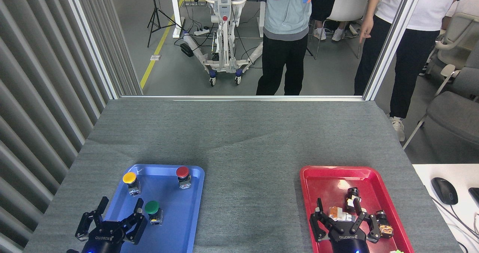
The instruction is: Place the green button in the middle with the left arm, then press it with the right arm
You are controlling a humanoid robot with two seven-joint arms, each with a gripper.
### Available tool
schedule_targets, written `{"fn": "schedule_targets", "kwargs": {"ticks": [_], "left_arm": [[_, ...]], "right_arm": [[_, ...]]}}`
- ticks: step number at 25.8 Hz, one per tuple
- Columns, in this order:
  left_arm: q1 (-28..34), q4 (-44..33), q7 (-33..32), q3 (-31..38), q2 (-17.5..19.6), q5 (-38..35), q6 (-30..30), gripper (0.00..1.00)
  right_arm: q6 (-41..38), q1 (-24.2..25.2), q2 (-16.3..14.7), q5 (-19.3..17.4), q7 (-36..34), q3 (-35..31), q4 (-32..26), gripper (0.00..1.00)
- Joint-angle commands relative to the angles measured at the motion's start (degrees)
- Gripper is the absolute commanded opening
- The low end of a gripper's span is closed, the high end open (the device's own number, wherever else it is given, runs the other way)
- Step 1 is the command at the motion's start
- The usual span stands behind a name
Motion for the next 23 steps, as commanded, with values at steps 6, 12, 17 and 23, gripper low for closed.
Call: {"fn": "schedule_targets", "kwargs": {"ticks": [6,12,17,23], "left_arm": [[0.01,0.04,-0.40,-0.10,0.08,0.09,-0.07,1.00],[-0.08,0.22,-0.58,-0.19,-0.09,-0.18,0.19,1.00],[0.01,0.48,-0.58,-0.27,-0.44,-0.44,0.63,1.00],[0.45,2.33,-0.58,-1.68,-0.62,-0.70,0.72,0.99]], "right_arm": [[-0.02,0.00,0.13,0.00,0.05,-0.01,0.04,1.00],[-0.02,0.00,0.04,0.00,0.05,-0.01,0.04,1.00],[0.07,0.00,0.30,0.09,0.05,-0.10,0.04,1.00],[0.07,0.00,0.39,0.09,0.05,-0.10,0.04,1.00]]}}
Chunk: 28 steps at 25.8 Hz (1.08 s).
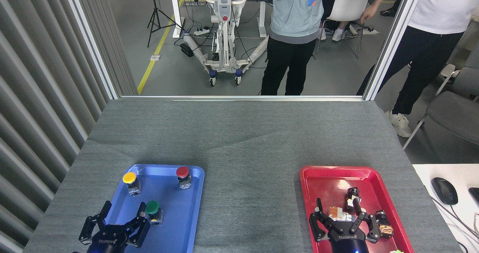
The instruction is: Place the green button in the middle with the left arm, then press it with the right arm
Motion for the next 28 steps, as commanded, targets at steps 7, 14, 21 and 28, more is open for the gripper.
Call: {"fn": "schedule_targets", "kwargs": {"ticks": [7,14,21,28], "left_arm": [[0.59,0.87,0.00,-3.74,-1.19,-7.37,1.97,0.98],[0.59,3.86,0.53,-4.18,-5.24,-8.07,3.47,0.97],[-0.73,7.99,0.79,-4.10,-5.59,-8.16,3.64,0.95],[-3.19,11.24,0.79,-4.10,-5.59,-8.25,3.64,0.91]], "right_arm": [[0.01,0.00,0.03,0.09,-0.22,0.00,-0.08,1.00],[0.01,0.00,0.12,0.09,-0.22,0.00,-0.08,1.00],[0.01,0.00,0.12,0.09,-0.22,0.00,-0.08,1.00],[0.01,0.00,0.12,0.09,-0.22,0.00,0.01,1.00]]}}
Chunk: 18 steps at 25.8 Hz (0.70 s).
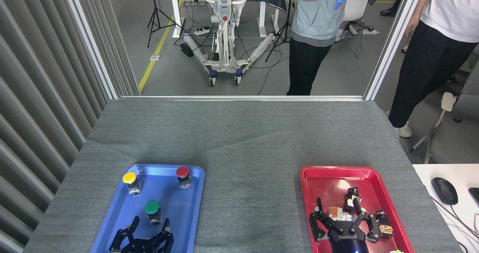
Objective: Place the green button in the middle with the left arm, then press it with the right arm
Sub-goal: 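Lower the left gripper onto the green button and grasp it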
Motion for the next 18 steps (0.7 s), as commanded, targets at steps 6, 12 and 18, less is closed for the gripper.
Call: {"fn": "schedule_targets", "kwargs": {"ticks": [6,12,18], "left_arm": [[-3.17,4.47,-0.03,0.00,0.26,-0.03,0.07,0.88],[-4.49,6.40,-0.03,0.00,0.34,-0.03,0.34,0.80],[-4.58,6.58,-0.12,0.00,0.34,-0.03,3.24,0.68]], "right_arm": [[-0.02,0.00,0.00,0.17,0.02,0.00,0.03,1.00],[-0.02,-0.09,0.00,0.17,0.02,0.00,0.03,1.00],[-0.02,-0.09,0.00,0.17,0.02,0.00,-0.06,1.00]]}}
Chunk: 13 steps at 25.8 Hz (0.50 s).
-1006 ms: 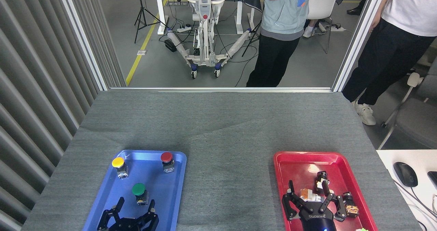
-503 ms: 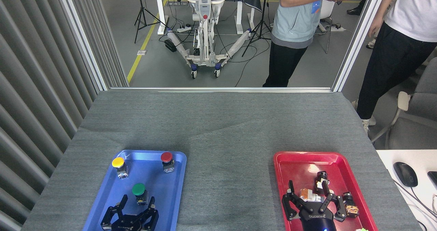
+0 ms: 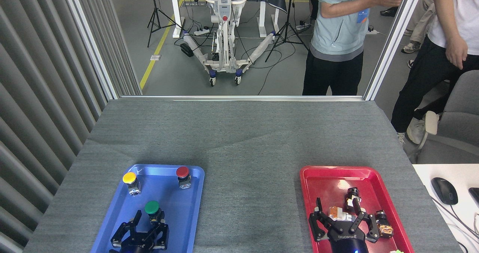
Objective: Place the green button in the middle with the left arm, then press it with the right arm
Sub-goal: 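Lower the left gripper onto the green button and grasp it, then carry the green button out of the blue tray toward the table middle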
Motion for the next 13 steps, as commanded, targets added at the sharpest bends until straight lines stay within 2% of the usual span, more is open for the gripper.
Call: {"fn": "schedule_targets", "kwargs": {"ticks": [1,9,13], "left_arm": [[-0.04,0.41,-0.03,0.00,-0.02,0.00,1.04,0.65],[-0.12,1.20,-0.12,0.00,0.16,0.00,0.95,0.54],[0.05,1.11,0.06,-0.09,0.33,-0.09,0.25,0.40]], "right_arm": [[-0.02,-0.01,0.00,-0.02,0.07,0.00,-0.06,1.00],[-0.02,-0.01,-0.09,0.06,0.07,0.00,-0.06,1.00],[0.07,-0.01,-0.09,0.06,0.07,0.00,-0.06,1.00]]}}
